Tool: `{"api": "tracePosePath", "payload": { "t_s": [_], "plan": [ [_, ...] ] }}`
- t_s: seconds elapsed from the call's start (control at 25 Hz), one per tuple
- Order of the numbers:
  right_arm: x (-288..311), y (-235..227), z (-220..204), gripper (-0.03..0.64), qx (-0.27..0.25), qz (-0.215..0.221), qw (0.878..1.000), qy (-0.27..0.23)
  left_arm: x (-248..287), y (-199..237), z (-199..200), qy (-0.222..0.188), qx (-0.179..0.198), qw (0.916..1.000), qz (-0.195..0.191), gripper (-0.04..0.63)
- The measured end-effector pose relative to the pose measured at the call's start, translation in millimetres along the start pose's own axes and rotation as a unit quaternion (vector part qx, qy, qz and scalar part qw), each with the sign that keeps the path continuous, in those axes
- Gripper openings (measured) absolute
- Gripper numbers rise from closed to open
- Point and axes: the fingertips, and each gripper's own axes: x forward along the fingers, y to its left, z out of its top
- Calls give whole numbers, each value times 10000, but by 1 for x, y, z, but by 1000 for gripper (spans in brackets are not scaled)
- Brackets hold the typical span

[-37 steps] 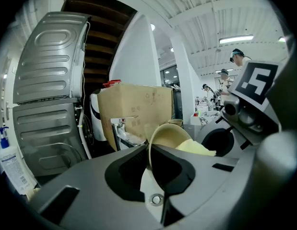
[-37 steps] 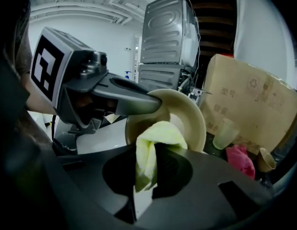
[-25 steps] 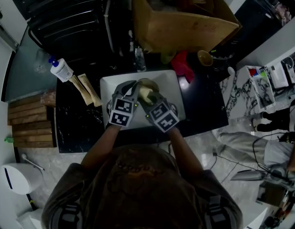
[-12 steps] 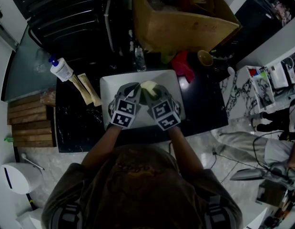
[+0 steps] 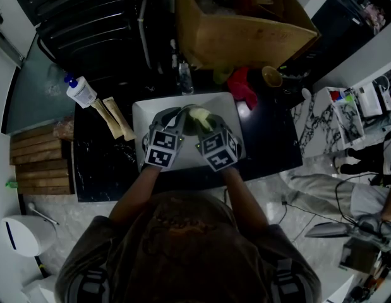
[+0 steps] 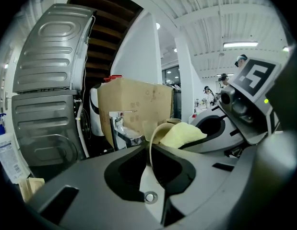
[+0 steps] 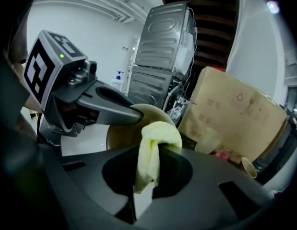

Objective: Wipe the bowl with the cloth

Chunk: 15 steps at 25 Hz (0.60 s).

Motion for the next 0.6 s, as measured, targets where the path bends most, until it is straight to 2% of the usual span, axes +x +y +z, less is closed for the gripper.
{"api": "tracePosePath", "payload": {
  "t_s": [0.2,0.36,0.52,0.6],
  "plan": [
    [4,12,-10,18,-113,194,9995,214,-1,4,2,-44,-67,10000,22,44],
    [7,28,-16,18,-206,544,9978,321,-2,5,2,-68,-135,9999,31,44],
    [9,49,-10,18,-251,1054,9940,116,-1,9,3,-69,-157,9998,56,43],
    [8,53,-7,18,-299,1146,9930,-1,0,10,2,-33,-136,9999,49,41]
  ]
}}
